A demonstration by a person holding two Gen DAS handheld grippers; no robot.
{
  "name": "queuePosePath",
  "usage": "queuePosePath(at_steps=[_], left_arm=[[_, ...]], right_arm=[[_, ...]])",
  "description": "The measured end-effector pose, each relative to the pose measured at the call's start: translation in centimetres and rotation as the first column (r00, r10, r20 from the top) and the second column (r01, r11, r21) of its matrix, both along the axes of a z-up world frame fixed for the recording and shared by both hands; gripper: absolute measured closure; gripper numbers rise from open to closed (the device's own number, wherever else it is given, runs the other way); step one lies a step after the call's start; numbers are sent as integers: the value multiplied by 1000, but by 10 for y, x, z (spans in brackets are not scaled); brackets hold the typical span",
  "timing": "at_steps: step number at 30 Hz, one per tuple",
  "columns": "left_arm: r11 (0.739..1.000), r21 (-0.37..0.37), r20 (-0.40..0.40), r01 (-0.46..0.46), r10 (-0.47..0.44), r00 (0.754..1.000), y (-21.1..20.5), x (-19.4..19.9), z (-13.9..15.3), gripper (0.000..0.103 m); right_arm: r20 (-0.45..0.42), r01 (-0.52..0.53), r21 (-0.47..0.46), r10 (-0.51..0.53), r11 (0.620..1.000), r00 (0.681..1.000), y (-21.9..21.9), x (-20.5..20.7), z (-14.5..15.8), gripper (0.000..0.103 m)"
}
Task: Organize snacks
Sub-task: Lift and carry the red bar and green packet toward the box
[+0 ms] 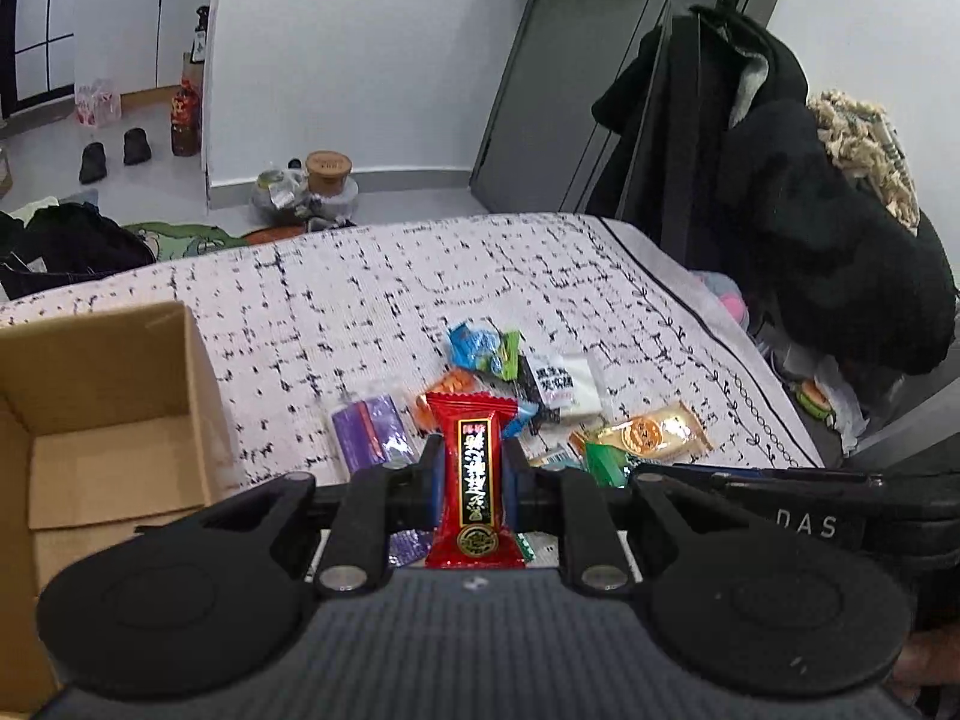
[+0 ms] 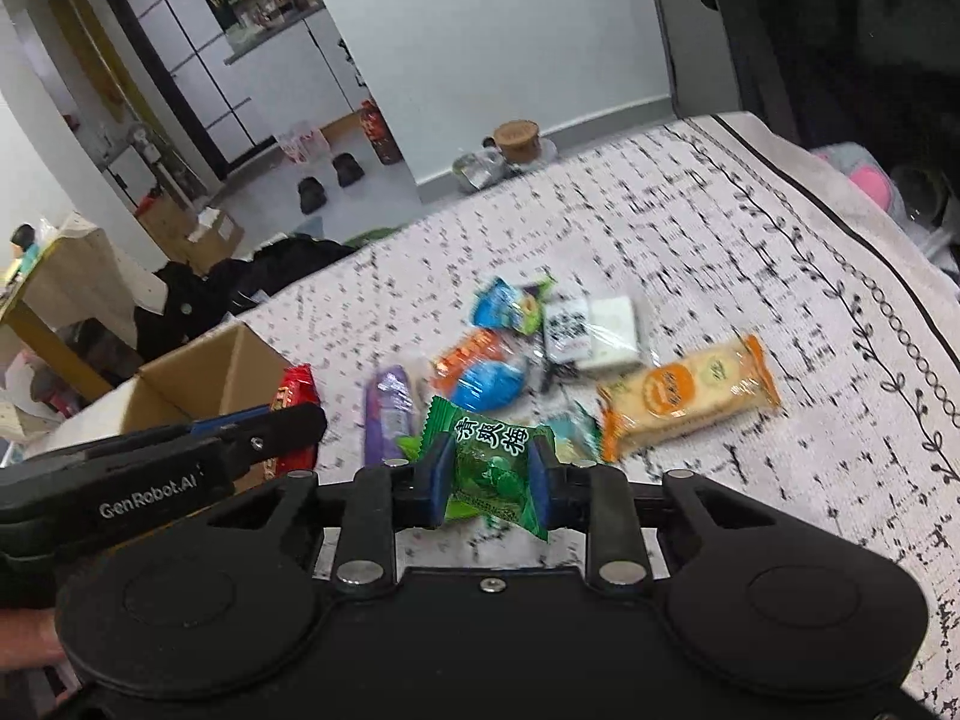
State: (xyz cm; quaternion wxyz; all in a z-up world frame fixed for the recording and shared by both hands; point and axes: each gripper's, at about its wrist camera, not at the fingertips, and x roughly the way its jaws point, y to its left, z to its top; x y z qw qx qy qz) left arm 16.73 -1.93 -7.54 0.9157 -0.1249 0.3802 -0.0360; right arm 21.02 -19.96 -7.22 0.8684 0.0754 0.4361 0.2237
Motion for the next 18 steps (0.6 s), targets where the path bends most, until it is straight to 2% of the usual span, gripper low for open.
queuePosePath(at_steps=[13,14,15,18], left_arm=[[998,16,55,-55,54,997,31,-21,25,85],[998,18,59,-61,60,996,34,-23,27,85],[998,19,62,-65,64,996,37,-25,28,85],[997,21,66,-80,79,995,45,-30,32,85]], right_arm=[[53,-99,69,96,993,994,37,-10,27,80],[55,-107,74,103,992,993,39,-10,29,96],[52,-117,81,113,990,992,43,-10,30,100],[59,-140,89,135,986,989,52,-11,32,100]])
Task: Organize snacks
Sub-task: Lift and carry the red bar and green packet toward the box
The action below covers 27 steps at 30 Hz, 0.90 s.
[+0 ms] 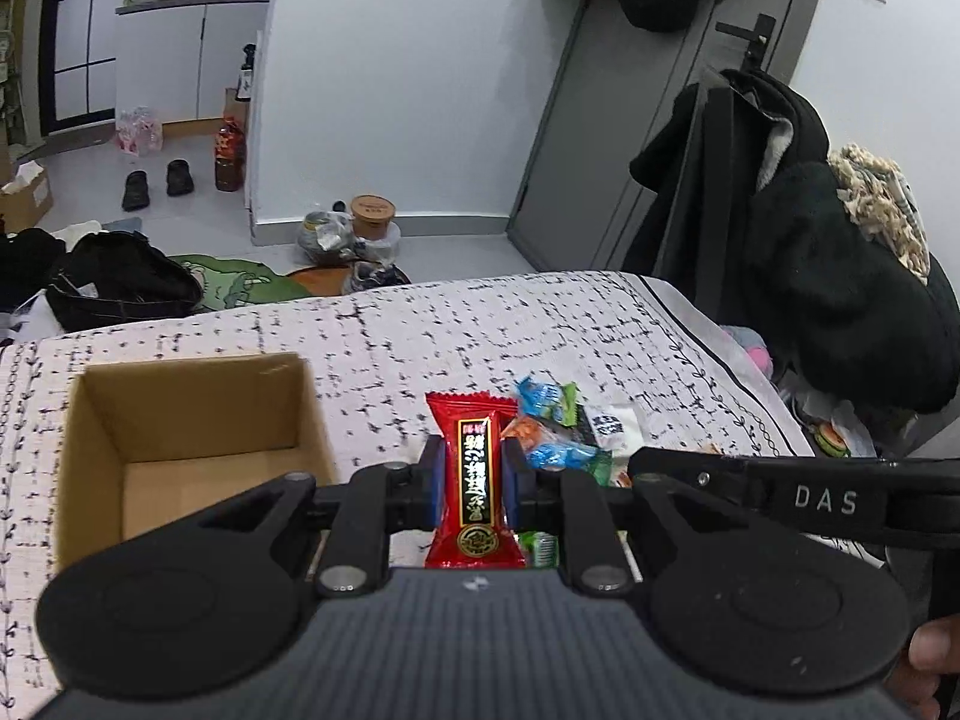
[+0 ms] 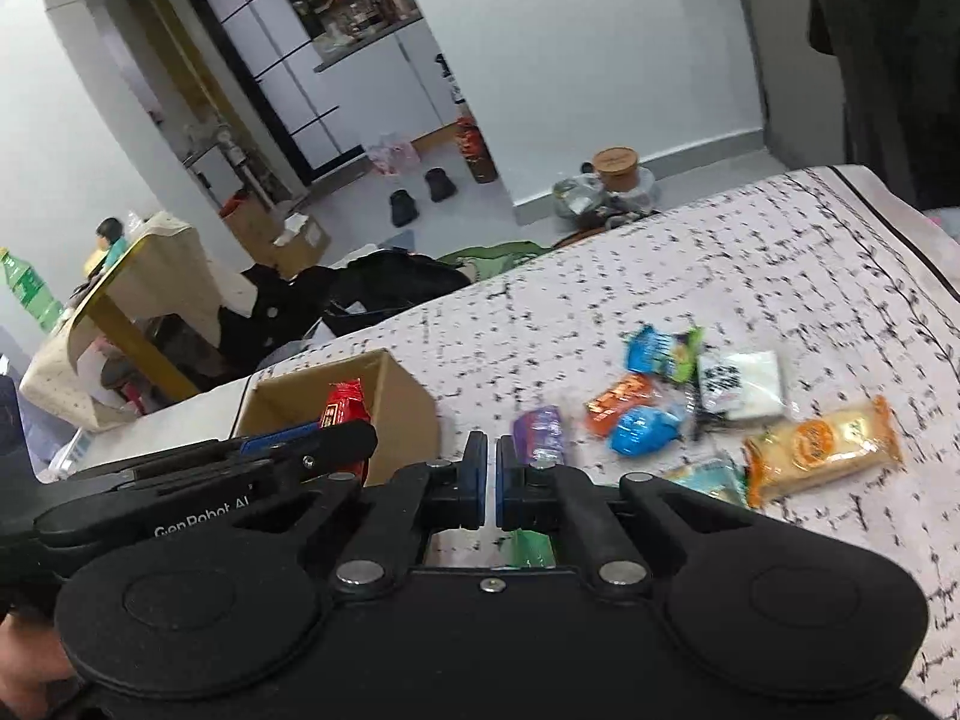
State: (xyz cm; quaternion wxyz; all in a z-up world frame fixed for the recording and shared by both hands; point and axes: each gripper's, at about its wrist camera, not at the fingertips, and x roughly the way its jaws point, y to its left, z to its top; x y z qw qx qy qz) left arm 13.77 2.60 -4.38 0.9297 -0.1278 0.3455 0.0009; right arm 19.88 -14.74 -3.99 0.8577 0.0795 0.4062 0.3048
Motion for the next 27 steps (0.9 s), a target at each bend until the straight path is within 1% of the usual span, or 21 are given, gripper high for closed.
queuePosePath(at_steps=[2,6,7,10,13,15,21,27], left_arm=[[1000,5,0,-10,10,1000,5,-2,1,85],[999,9,-9,-41,42,999,19,-7,1,85],[999,10,-9,-48,48,999,22,-9,1,85],[997,10,-12,-74,74,997,31,-15,0,85],[994,2,-21,-108,108,994,40,-22,-4,85],[991,-12,-32,-130,130,991,47,-25,-9,85],[982,-24,-52,-185,184,982,62,-36,-17,85],[976,-1,-72,-218,217,974,71,-44,-23,85]], right_arm=[[10,-18,-7,18,1000,1000,8,-1,-2,100],[-7,-23,-5,23,1000,1000,14,-2,-8,100],[-17,-23,-9,23,1000,1000,15,-2,-12,100],[-59,-23,-30,21,999,998,16,-3,-24,95],[-91,-16,-46,12,999,996,16,-5,-35,85],[-105,-15,-67,8,998,994,17,-6,-43,69],[-143,-23,-128,4,991,990,29,-10,-69,54],[-169,-26,-193,-7,981,986,42,-15,-90,48]])
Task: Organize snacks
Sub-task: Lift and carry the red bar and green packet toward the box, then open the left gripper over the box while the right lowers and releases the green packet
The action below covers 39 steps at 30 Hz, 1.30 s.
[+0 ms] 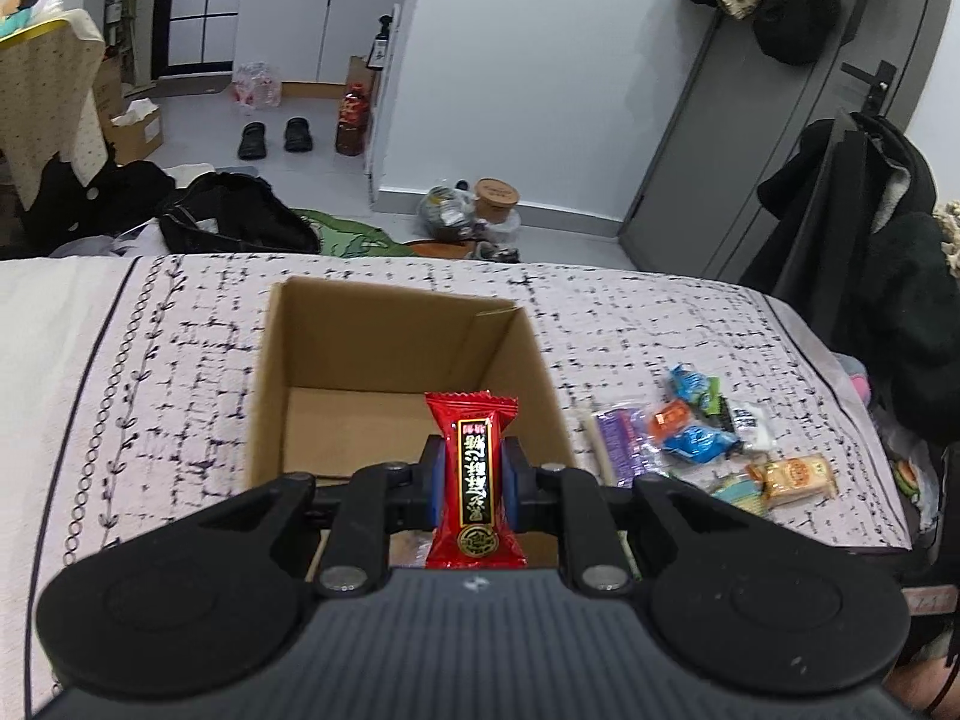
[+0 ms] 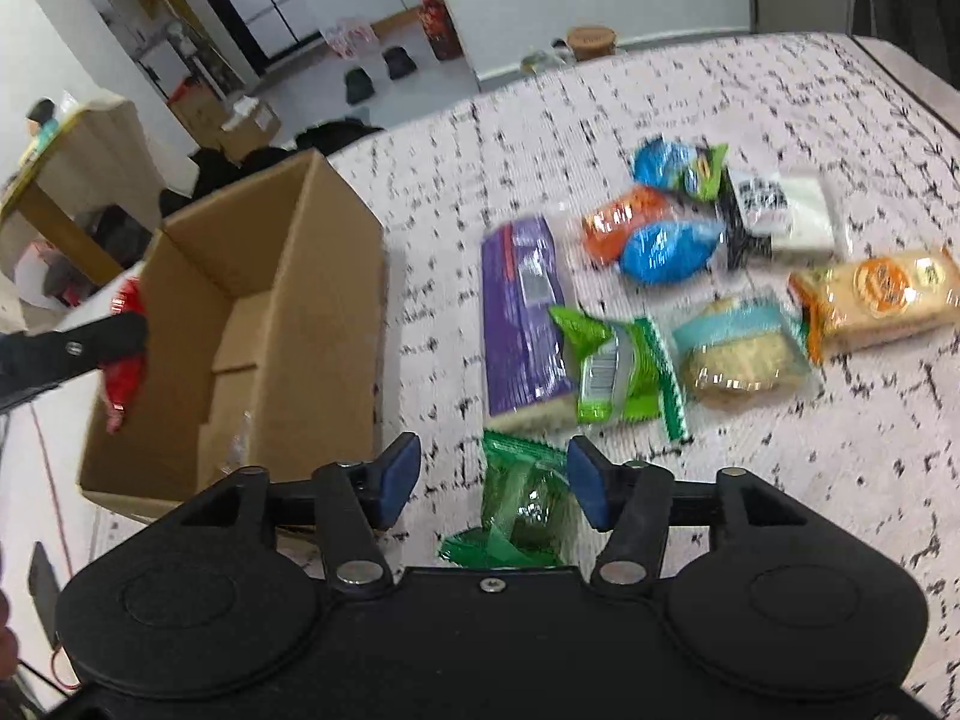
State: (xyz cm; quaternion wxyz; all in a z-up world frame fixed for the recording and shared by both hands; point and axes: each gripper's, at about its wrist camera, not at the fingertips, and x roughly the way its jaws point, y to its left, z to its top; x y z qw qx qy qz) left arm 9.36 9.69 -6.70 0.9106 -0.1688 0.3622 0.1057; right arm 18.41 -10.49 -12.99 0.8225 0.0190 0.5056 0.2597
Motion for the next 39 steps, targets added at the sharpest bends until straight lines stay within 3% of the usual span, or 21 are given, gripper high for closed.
queuePosePath(at_steps=[4,5,6,9,17,25,31,39], left_arm=[[1000,7,-19,-27,28,999,7,-6,-4,85],[999,10,-23,-34,35,999,8,-7,-5,85],[999,9,-27,-42,42,999,10,-9,-7,85],[998,8,-40,-60,61,997,13,-13,-10,85],[996,23,-51,-85,86,995,16,-19,-12,85],[995,13,-47,-104,104,993,19,-23,-5,81],[993,8,-30,-115,115,993,20,-34,5,70],[989,-9,-7,-150,150,989,25,-49,11,56]], right_arm=[[-11,-1,-80,0,997,1000,7,-3,-16,49],[-33,-3,-85,1,996,999,6,-2,-20,56],[-56,-8,-83,3,997,998,5,-2,-24,72],[-51,-26,-77,22,997,998,0,-4,-20,74],[9,-15,25,15,1000,1000,-11,-3,17,74],[76,-57,145,46,988,996,7,0,60,74],[105,-130,221,109,967,989,29,-1,79,74],[98,-196,267,176,944,980,54,-5,79,73]])
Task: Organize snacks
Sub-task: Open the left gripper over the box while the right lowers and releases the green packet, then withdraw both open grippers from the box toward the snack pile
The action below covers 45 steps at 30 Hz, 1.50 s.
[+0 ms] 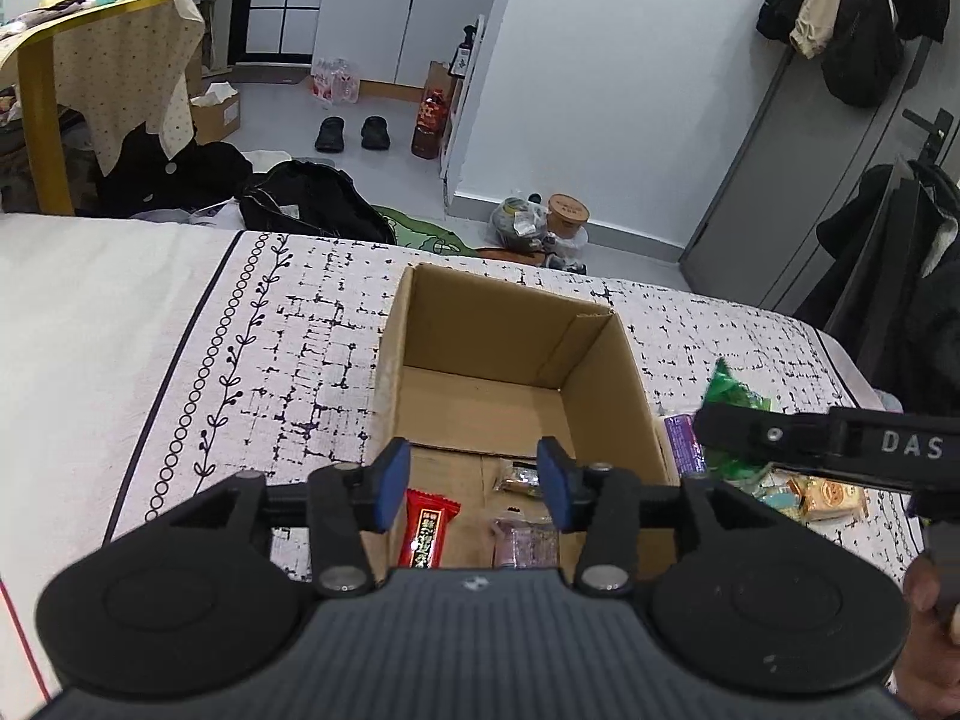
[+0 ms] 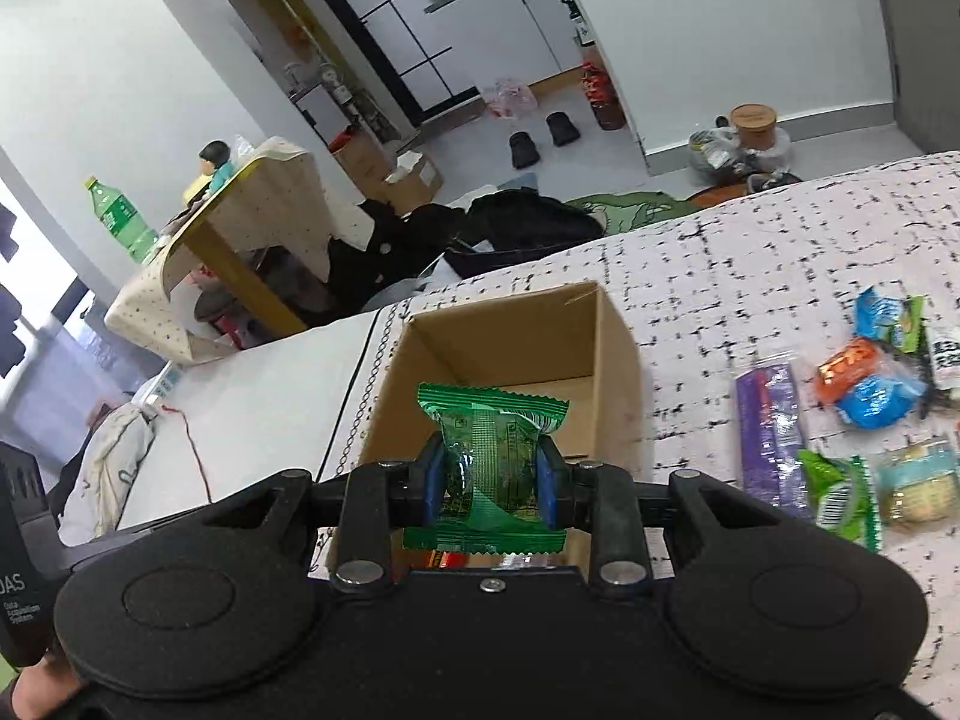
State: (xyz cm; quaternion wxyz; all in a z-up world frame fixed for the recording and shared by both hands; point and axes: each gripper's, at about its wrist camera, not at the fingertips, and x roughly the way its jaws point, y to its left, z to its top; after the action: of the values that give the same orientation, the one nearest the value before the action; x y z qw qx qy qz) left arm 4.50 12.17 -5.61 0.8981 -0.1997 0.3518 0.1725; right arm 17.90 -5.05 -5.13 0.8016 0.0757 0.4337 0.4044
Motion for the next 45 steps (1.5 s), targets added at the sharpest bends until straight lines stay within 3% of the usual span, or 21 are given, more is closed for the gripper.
queuePosePath(at_steps=[5,9,17,25,33,37,45], left_arm=[[998,-32,-14,-45,45,999,4,-7,-1,53],[997,-37,-23,-74,73,997,7,-10,0,51],[996,-34,-19,-80,79,997,3,-8,6,39],[999,13,-1,-39,39,999,-14,2,13,13],[999,23,19,47,-48,999,-34,17,21,0],[995,39,14,93,-93,996,-44,24,24,0],[987,51,9,150,-151,989,-63,39,28,0]], right_arm=[[-22,-18,-2,18,1000,1000,5,-3,-4,67],[-29,-7,13,7,1000,1000,-1,-2,-3,51],[-33,47,28,-46,998,998,-32,6,3,51],[-33,104,-2,-104,995,994,-68,11,1,49],[-19,149,-12,-150,989,989,-100,12,4,39],[-1,170,-17,-170,985,985,-116,13,8,32],[39,226,-32,-225,974,974,-148,13,14,8]])
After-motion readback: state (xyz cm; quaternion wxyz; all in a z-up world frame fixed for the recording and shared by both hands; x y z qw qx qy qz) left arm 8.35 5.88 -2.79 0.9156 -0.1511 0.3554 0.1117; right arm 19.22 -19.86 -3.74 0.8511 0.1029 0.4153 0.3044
